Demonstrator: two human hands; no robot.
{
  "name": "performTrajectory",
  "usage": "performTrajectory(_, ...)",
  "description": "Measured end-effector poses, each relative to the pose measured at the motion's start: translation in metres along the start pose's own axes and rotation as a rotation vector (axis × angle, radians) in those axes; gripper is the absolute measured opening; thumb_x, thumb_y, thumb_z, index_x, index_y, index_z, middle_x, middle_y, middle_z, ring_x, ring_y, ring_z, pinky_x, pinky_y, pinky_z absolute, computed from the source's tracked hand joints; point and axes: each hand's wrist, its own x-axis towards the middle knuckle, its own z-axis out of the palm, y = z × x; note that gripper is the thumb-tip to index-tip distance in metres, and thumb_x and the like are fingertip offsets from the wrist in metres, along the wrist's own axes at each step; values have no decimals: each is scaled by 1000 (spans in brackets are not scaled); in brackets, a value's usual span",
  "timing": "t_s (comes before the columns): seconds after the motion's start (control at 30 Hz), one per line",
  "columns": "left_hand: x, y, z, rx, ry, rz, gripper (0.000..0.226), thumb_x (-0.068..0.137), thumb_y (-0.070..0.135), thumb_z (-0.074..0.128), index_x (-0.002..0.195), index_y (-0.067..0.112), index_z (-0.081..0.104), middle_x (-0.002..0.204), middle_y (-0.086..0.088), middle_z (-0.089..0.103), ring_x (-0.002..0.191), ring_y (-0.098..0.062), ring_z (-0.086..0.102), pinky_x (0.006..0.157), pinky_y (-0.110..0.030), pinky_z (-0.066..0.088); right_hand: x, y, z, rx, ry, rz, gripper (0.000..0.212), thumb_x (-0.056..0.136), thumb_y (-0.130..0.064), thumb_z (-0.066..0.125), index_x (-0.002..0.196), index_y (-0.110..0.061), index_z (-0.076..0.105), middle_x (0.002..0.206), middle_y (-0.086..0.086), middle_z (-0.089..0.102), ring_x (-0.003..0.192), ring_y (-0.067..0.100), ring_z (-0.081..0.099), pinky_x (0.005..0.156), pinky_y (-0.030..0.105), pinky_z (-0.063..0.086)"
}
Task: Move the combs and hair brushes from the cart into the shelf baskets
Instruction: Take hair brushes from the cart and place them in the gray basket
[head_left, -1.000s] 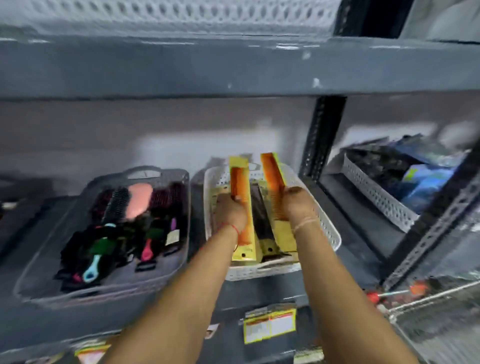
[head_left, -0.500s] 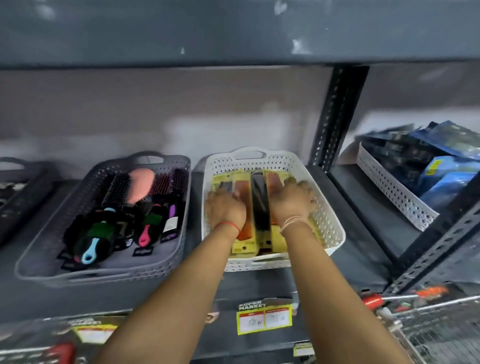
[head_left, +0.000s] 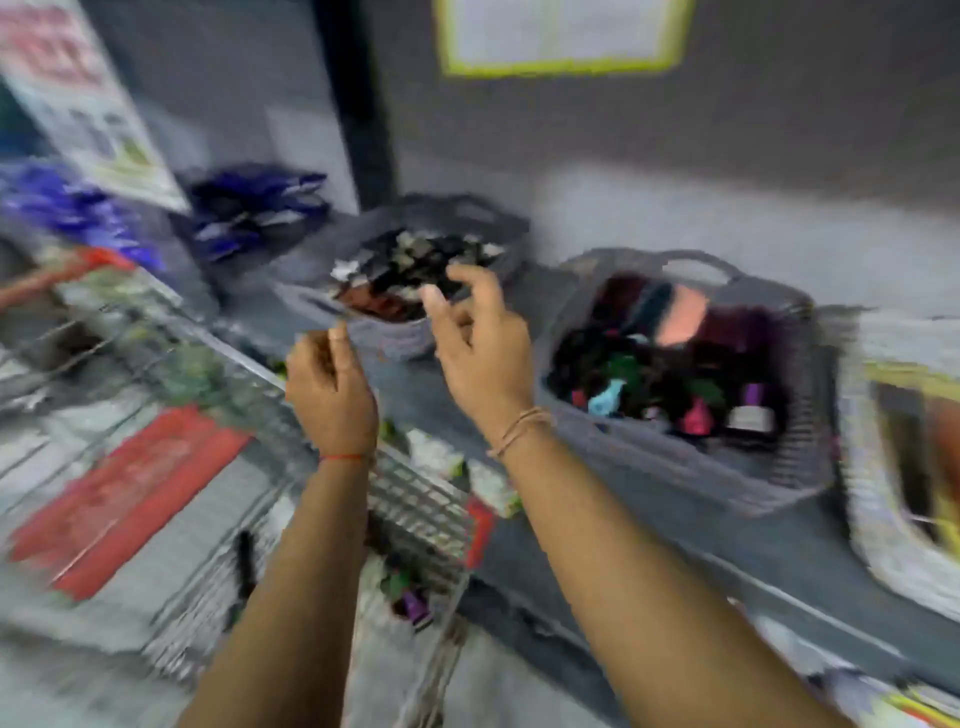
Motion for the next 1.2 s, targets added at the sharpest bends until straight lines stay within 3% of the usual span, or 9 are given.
performTrajectory(0.17, 39, -121, -82, 294, -59, -316, 41, 92, 28, 42, 94, -10, 58, 98, -35, 62, 94, -41, 59, 75, -40, 40, -63, 20, 140, -102, -281, -67, 42, 83, -42, 45, 98, -8, 65, 66, 14, 73, 61, 34, 68, 47, 33, 49)
performTrajectory(0.3, 26, -224, -115, 543, -337, -668, 35, 96, 23, 46, 102, -9, 59, 110, -33, 64, 107, -41, 59, 87, -40, 44, -112, 83, 222, -326, -822, 277, 40, 91, -38, 48, 122, -13, 52, 104, 21, 70, 93, 39, 64, 72, 43, 51)
performTrajectory(0.47, -11, -318, -129, 724, -611, -1003, 40, 95, 30, 44, 103, -5, 61, 119, -27, 62, 114, -38, 57, 92, -35, 45, -178, 174, 239, -537, -1076, 662, 37, 89, -32, 55, 118, -8, 54, 116, 19, 62, 103, 33, 60, 85, 37, 49)
performTrajectory(0.67, -37, -373, -131, 971, -341, -1216, 53, 87, 36, 57, 128, 3, 49, 134, -23, 50, 126, -38, 45, 106, -44, 40, -218, 248, 241, -707, -1010, 795, 63, 76, -35, 70, 126, -6, 45, 127, 17, 51, 114, 33, 52, 93, 40, 49)
performTrajectory(0.77, -58, -367, -125, 1094, -557, -883, 50, 90, 40, 52, 126, 5, 52, 136, -21, 46, 127, -35, 39, 107, -39, 31, -225, 258, 245, -778, -980, 749, 77, 77, -34, 70, 135, -1, 31, 135, 19, 44, 122, 34, 46, 94, 39, 46)
performTrajectory(0.87, -92, -362, -113, 1031, -848, -602, 51, 92, 40, 46, 135, 12, 43, 138, -13, 42, 126, -29, 37, 107, -36, 32, -229, 263, 252, -778, -923, 765, 72, 72, -34, 75, 127, -4, 37, 127, 17, 50, 114, 33, 51, 86, 39, 48)
performTrajectory(1.03, -116, -375, -120, 1174, -867, -782, 66, 89, 33, 55, 142, 9, 24, 143, -16, 35, 128, -29, 38, 106, -42, 39, -227, 269, 257, -464, -859, 1065, 61, 67, -26, 81, 112, -7, 44, 112, 17, 58, 95, 34, 61, 77, 37, 53)
performTrajectory(1.13, -113, -380, -115, 1156, -860, -791, 63, 87, 14, 54, 141, 4, 24, 141, -19, 36, 124, -31, 42, 103, -39, 42, -217, 265, 254, -276, -778, 1191, 48, 69, -9, 78, 98, -12, 41, 96, 8, 54, 76, 27, 59, 64, 36, 54)
performTrajectory(1.2, -107, -377, -110, 1095, -813, -854, 62, 81, 6, 57, 137, 4, 31, 136, -20, 39, 118, -32, 48, 100, -39, 46, -215, 263, 252, -215, -742, 1212, 45, 70, -4, 76, 97, -14, 40, 94, 7, 53, 76, 25, 58, 70, 39, 55)
